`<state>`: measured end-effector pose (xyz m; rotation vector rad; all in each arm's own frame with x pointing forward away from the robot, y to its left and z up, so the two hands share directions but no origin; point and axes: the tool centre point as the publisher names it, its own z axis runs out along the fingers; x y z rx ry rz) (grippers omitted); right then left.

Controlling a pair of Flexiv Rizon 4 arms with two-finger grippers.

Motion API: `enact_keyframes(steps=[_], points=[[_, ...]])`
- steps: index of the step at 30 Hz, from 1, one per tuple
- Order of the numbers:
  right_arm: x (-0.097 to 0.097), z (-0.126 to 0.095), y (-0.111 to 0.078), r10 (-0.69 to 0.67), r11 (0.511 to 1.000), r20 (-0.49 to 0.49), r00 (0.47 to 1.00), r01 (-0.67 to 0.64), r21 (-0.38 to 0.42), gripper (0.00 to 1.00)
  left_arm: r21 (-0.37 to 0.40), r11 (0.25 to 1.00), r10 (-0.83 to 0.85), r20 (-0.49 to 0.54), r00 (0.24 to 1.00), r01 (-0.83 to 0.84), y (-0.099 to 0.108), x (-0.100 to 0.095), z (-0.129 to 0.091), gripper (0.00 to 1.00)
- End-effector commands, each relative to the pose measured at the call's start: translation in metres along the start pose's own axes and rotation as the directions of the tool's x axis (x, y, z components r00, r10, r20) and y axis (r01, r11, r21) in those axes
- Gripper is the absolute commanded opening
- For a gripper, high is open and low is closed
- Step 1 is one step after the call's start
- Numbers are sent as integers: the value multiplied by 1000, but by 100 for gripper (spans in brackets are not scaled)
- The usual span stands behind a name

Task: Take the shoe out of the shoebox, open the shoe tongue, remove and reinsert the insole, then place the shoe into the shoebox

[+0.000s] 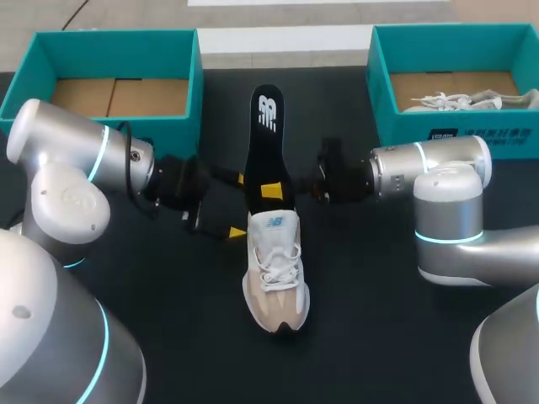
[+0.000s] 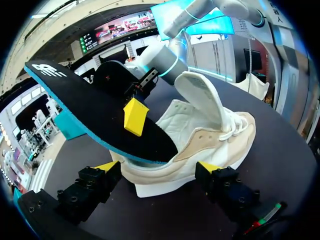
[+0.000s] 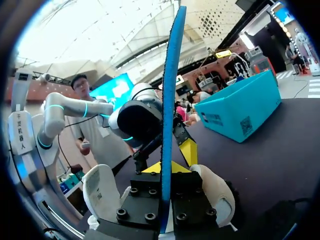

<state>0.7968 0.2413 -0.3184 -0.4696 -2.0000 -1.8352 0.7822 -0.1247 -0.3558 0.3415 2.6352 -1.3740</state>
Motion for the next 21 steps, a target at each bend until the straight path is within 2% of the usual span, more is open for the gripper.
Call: enact_keyframes(steps=[1, 7, 21], points=[[-1, 4, -8, 19, 1000, 1, 1000, -19, 2, 0, -4, 1000, 0, 1, 1000, 0, -1, 1, 0, 100], [4, 4, -16, 61, 998, 13, 998, -61, 9, 0, -4, 1000, 0, 1, 1000, 0, -1, 1, 0, 100], [13, 12, -48, 160, 987, 30, 987, -161, 26, 0, -4, 1000, 0, 1, 1000, 0, -1, 1, 0, 100]])
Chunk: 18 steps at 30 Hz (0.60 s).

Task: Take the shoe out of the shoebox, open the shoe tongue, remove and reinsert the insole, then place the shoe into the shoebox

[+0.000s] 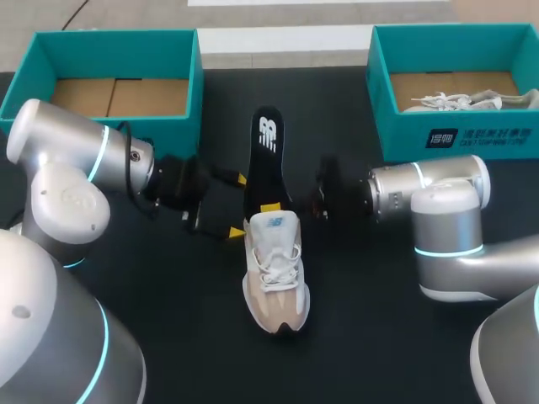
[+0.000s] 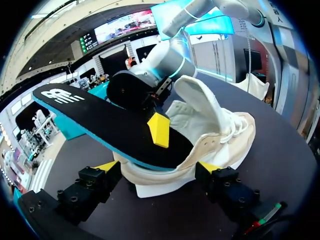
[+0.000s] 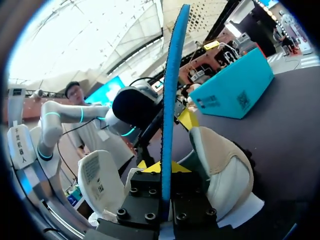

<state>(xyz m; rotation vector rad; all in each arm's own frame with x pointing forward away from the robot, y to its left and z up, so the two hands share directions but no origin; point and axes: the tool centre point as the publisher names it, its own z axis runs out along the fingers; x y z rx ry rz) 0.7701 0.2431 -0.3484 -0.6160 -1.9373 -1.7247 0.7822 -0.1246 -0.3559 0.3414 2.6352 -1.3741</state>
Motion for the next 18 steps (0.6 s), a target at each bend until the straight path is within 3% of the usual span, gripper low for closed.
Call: enact_keyframes(steps=[1, 8, 15, 17, 18], points=[[4, 7, -11, 14, 1000, 9, 1000, -14, 7, 0, -4, 1000, 0, 1, 1000, 0, -1, 1, 0, 100], [7, 9, -24, 47, 999, 20, 999, -47, 4, 0, -4, 1000, 0, 1, 1000, 0, -1, 1, 0, 100], [11, 5, -14, 18, 1000, 45, 999, -18, 5, 0, -4, 1000, 0, 1, 1000, 0, -1, 1, 0, 100], [12, 4, -11, 9, 1000, 50, 999, -10, 7, 16, -4, 1000, 0, 1, 1000, 0, -1, 1, 0, 100], [13, 4, -9, 3, 1000, 53, 999, -3, 9, 20, -4, 1000, 0, 1, 1000, 0, -1, 1, 0, 100]])
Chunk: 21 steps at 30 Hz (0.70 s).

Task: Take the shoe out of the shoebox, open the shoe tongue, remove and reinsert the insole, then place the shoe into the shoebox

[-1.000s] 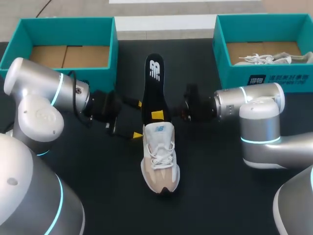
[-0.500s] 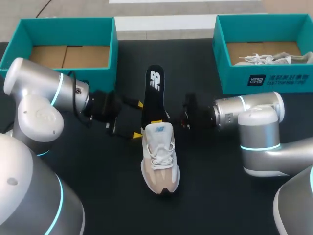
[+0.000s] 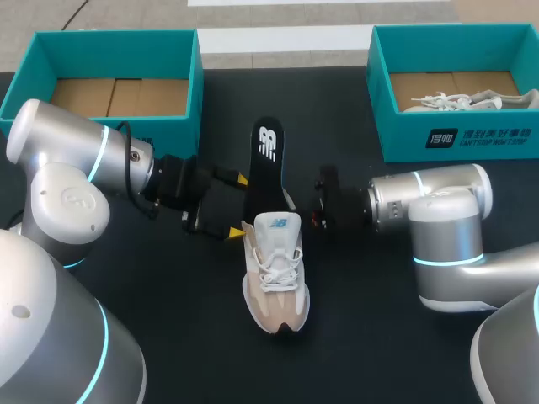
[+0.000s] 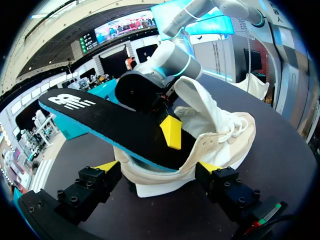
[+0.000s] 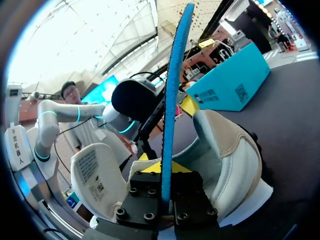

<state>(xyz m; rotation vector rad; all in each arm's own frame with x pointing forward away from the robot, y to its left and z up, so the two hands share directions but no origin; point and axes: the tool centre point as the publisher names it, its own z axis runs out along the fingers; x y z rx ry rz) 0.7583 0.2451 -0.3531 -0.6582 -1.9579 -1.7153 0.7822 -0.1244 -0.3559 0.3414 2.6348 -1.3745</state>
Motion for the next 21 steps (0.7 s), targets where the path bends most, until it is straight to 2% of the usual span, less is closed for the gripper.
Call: enact_keyframes(steps=[1, 4, 14, 21], points=[[7, 0, 3, -11, 1000, 21, 1000, 11, 6, 20, -4, 1000, 0, 1, 1000, 0, -1, 1, 1, 100], [10, 1, 6, -22, 1000, 32, 999, 22, 8, 18, -4, 1000, 0, 1, 1000, 0, -1, 1, 1, 100], [13, -3, 17, -52, 998, 56, 997, 51, 26, 27, -4, 1000, 0, 1, 1000, 0, -1, 1, 1, 100], [10, -8, 27, -64, 997, 64, 996, 61, 47, 28, -4, 1000, 0, 1, 1000, 0, -1, 1, 1, 100]])
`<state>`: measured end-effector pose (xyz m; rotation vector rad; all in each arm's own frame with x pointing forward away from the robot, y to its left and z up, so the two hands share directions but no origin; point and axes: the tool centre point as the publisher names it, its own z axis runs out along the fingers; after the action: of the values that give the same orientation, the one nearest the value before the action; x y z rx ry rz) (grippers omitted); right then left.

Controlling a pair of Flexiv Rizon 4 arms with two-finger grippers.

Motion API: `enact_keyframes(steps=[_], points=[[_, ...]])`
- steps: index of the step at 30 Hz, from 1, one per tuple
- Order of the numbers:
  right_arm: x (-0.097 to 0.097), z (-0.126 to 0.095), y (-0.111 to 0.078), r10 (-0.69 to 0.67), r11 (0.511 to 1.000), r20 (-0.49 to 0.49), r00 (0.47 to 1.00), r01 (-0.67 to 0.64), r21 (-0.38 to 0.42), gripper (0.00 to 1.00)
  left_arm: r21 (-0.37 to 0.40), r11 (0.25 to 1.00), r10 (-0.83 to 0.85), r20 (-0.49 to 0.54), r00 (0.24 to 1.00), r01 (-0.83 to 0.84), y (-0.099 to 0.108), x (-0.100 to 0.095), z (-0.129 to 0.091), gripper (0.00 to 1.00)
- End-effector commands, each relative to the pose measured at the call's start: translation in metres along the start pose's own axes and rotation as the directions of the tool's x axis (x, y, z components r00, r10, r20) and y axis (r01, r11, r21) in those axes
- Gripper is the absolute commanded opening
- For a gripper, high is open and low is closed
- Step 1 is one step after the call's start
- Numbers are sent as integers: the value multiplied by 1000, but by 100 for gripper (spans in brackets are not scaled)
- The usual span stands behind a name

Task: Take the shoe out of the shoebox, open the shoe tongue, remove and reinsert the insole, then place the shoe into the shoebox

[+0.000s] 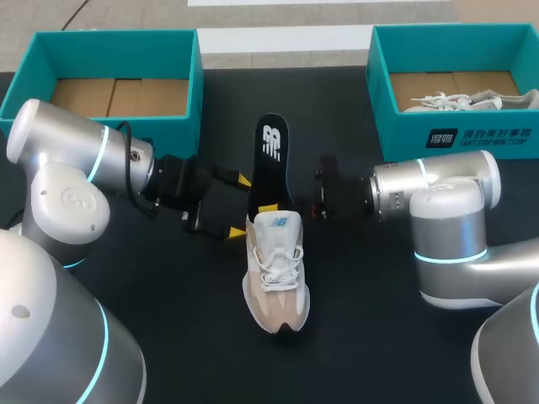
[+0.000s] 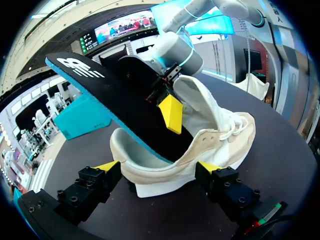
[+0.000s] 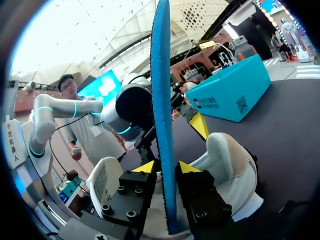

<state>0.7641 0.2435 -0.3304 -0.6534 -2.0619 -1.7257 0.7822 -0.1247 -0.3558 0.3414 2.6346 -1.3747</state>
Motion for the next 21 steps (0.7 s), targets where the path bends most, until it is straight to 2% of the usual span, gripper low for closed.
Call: enact_keyframes(steps=[1, 9, 15, 20, 21], points=[[-1, -5, 7, 4, 1000, 3, 1000, -4, 30, 28, -4, 1000, 0, 1, 1000, 0, -1, 1, 0, 100], [1, -20, 10, 28, 998, 17, 999, -29, 57, 29, -4, 1000, 0, 1, 1000, 0, -1, 1, 0, 100], [-4, -22, 22, 16, 997, 11, 1000, -17, 77, 25, -4, 1000, 0, 1, 1000, 0, -1, 1, 0, 100], [-9, -20, 23, 24, 995, -14, 1000, -23, 98, 17, -4, 1000, 0, 1, 1000, 0, -1, 1, 0, 100], [-10, -20, 21, 26, 995, -15, 1000, -25, 98, 8, -4, 1000, 0, 1, 1000, 0, -1, 1, 0, 100]])
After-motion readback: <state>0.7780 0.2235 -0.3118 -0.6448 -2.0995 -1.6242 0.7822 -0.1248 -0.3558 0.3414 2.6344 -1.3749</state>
